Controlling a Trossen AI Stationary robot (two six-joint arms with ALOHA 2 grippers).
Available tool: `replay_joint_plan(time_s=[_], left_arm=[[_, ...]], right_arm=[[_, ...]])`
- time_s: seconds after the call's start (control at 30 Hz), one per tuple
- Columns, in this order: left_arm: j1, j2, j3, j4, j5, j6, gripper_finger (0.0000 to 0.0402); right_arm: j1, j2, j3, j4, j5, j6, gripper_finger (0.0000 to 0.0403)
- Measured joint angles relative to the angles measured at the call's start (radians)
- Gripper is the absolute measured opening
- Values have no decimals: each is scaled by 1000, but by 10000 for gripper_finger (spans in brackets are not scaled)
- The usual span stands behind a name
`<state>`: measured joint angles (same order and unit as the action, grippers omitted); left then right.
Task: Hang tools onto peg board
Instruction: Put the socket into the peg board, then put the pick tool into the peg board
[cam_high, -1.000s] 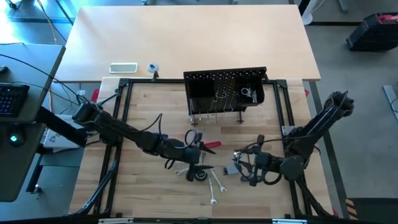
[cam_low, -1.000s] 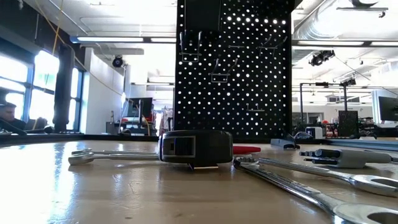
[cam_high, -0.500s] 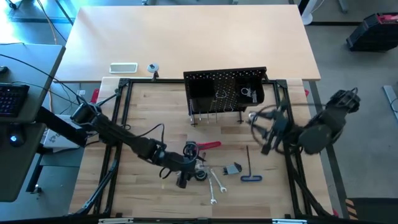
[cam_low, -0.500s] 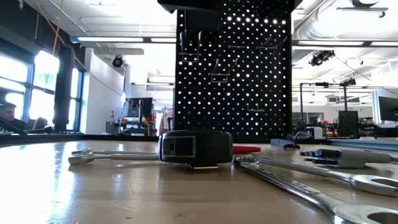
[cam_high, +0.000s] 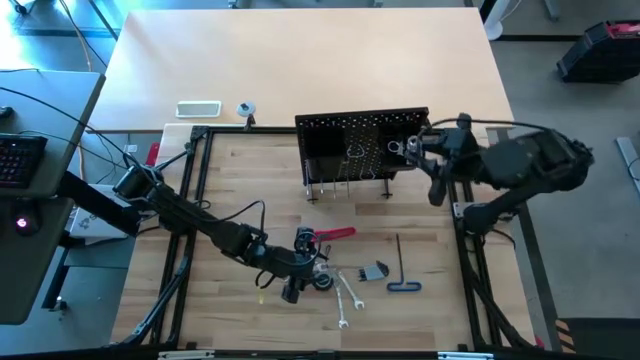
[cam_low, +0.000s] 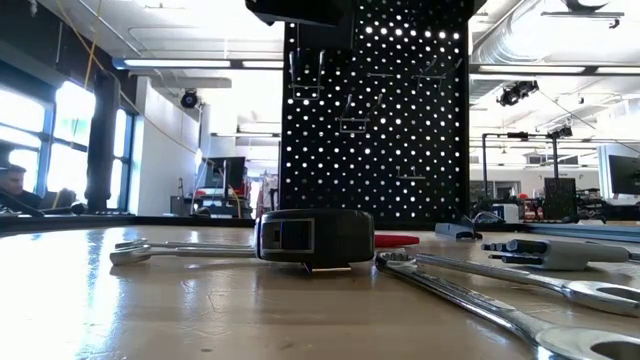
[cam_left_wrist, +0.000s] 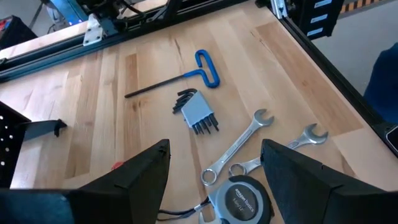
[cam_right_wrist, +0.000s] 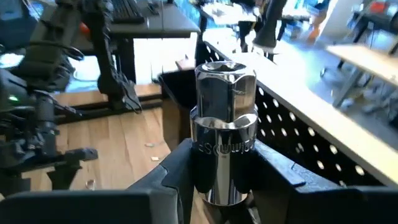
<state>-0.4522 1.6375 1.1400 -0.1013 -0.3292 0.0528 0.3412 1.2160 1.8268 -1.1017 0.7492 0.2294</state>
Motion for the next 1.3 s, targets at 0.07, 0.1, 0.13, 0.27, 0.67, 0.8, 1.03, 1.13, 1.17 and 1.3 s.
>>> replay_joint_plan(time_s=[0.07,0.1,0.13,0.27,0.67,0.8,1.03,1.13,1.17,1.3], left_arm=[[0,0,0,0,0,0,245],[0,0,0,0,0,0,245],[0,0,0,0,0,0,245],[2,0,0,-1,0,0,245],[8,0,0,-6,1,-8,245],[8,0,0,-12,1,-15,245],[8,0,0,-12,1,-14,245],[8,0,0,-12,1,-12,245],[8,0,0,-12,1,-11,245],[8,0,0,-12,1,-15,245]], right_arm=[[-54,0,7,-43,-50,22,113],[-81,0,9,-62,-73,32,113],[-106,0,9,-84,-95,43,113],[-197,4,9,-145,-176,74,113],[-363,49,8,-216,-369,109,113],[-388,48,8,-236,-385,130,113],[-390,46,8,-253,-384,164,157],[-390,45,8,-253,-383,166,180],[-390,45,8,-254,-383,166,182],[-389,45,8,-252,-383,157,180]])
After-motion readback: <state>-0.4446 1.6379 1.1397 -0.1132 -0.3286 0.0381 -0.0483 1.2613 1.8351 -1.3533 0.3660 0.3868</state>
